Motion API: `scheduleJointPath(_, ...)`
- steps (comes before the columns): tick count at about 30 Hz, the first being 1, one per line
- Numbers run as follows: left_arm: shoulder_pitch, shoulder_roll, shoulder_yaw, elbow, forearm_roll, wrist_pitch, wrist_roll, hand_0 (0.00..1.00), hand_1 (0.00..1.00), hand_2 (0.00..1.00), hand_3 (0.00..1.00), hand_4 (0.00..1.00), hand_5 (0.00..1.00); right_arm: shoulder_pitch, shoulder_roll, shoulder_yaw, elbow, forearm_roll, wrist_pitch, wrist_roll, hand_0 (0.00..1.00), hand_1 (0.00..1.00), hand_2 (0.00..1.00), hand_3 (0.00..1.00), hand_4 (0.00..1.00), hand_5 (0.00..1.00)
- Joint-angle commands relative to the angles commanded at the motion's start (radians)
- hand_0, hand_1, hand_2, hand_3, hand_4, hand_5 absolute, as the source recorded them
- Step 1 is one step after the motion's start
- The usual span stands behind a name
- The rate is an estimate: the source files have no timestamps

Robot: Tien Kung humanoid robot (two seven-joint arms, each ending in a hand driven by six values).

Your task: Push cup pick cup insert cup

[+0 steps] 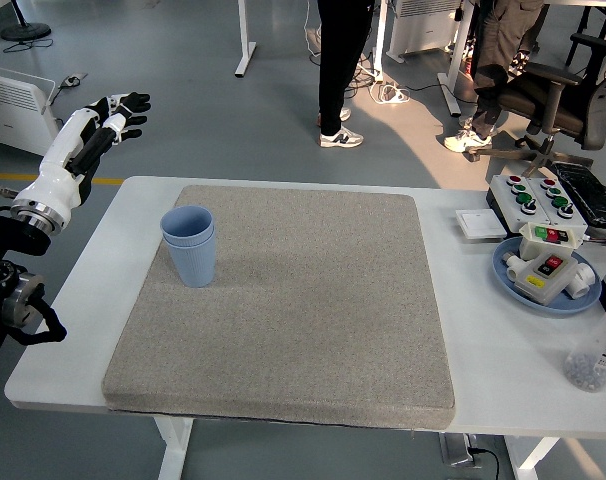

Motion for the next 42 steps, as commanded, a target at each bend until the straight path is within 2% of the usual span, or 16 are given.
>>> scheduleJointPath(5,0.184,-0.038,-0.072,-0.083,-0.212,0.01,-0.004,0.781,0.803,0.789,0.734,0.611,0.998,-0.001,0.0,0.022,0.0,-0.021,-0.003,-0.001,0.531,0.549,0.503,0.544,0.096,0.923)
scheduleJointPath(6,0.208,-0.041,-0.075,-0.089,-0.247,0.011,-0.005,0.781,0.803,0.789,0.734,0.611,0.998,-0.001,0.0,0.023,0.0,-0.022,-0.003,-0.001,0.531,0.549,0.503,0.544,0.096,0.923)
scheduleJointPath(7,0.242,-0.056,-0.084,-0.104,-0.27,0.016,-0.016,0.781,0.803,0.789,0.734,0.611,0.998,-0.002,0.0,0.027,0.0,-0.025,-0.003,-0.001,0.531,0.549,0.503,0.544,0.096,0.923)
scheduleJointPath(9,0.304,-0.08,-0.091,-0.127,-0.288,0.015,-0.032,0.781,0.803,0.789,0.734,0.611,0.998,-0.003,0.0,0.035,0.0,-0.033,-0.005,-0.001,0.531,0.549,0.503,0.544,0.096,0.923)
scheduleJointPath(11,0.345,-0.091,-0.081,-0.139,-0.304,0.016,-0.046,0.795,0.813,0.797,0.757,0.611,0.998,-0.004,0.0,0.038,0.0,-0.035,-0.006,-0.001,0.531,0.549,0.503,0.544,0.096,0.925)
scheduleJointPath(15,0.415,-0.096,-0.039,-0.158,-0.341,-0.008,-0.084,0.795,0.813,0.797,0.757,0.611,0.998,-0.002,-0.002,0.045,0.0,-0.042,-0.006,0.0,0.531,0.549,0.503,0.544,0.096,0.925)
scheduleJointPath(16,0.426,-0.096,-0.031,-0.16,-0.349,-0.02,-0.099,0.795,0.813,0.797,0.757,0.611,0.998,-0.001,-0.002,0.045,0.0,-0.043,-0.005,0.0,0.531,0.549,0.503,0.544,0.096,0.925)
scheduleJointPath(17,0.434,-0.093,-0.022,-0.16,-0.363,-0.033,-0.12,0.865,0.871,0.878,0.811,0.622,0.998,0.001,-0.002,0.045,0.0,-0.043,-0.004,0.0,0.531,0.549,0.503,0.544,0.095,0.927)
scheduleJointPath(20,0.447,-0.086,-0.002,-0.161,-0.391,-0.053,-0.166,0.865,0.871,0.878,0.811,0.622,0.998,0.004,-0.004,0.044,0.0,-0.043,-0.003,-0.001,0.531,0.549,0.503,0.544,0.095,0.927)
scheduleJointPath(23,0.458,-0.087,0.027,-0.164,-0.388,-0.04,-0.197,0.865,0.871,0.878,0.811,0.622,0.998,0.008,-0.005,0.039,0.0,-0.037,-0.004,0.001,0.531,0.549,0.503,0.544,0.095,0.927)
scheduleJointPath(25,0.461,-0.092,0.04,-0.164,-0.397,-0.023,-0.208,0.888,0.891,0.913,0.829,0.612,0.998,0.009,-0.004,0.038,0.0,-0.032,-0.005,0.0,0.531,0.549,0.503,0.544,0.095,0.93)
scheduleJointPath(26,0.461,-0.107,0.045,-0.159,-0.39,-0.004,-0.217,0.888,0.891,0.913,0.829,0.612,0.998,0.011,-0.004,0.038,0.0,-0.031,-0.006,0.0,0.531,0.549,0.503,0.544,0.095,0.93)
scheduleJointPath(28,0.46,-0.119,0.051,-0.155,-0.384,0.009,-0.216,0.888,0.891,0.913,0.829,0.612,0.998,0.014,-0.003,0.039,0.0,-0.031,-0.007,0.0,0.531,0.549,0.503,0.544,0.095,0.93)
scheduleJointPath(35,0.46,-0.117,0.045,-0.138,-0.364,0.032,-0.216,0.89,0.894,0.911,0.828,0.6,0.998,0.017,-0.003,0.046,0.0,-0.037,-0.007,0.001,0.53,0.549,0.503,0.544,0.094,0.931)
scheduleJointPath(42,0.458,-0.125,0.043,-0.116,-0.37,0.043,-0.214,0.89,0.893,0.911,0.829,0.591,0.998,0.019,-0.002,0.053,0.0,-0.046,-0.007,0.001,0.531,0.549,0.503,0.543,0.094,0.933)
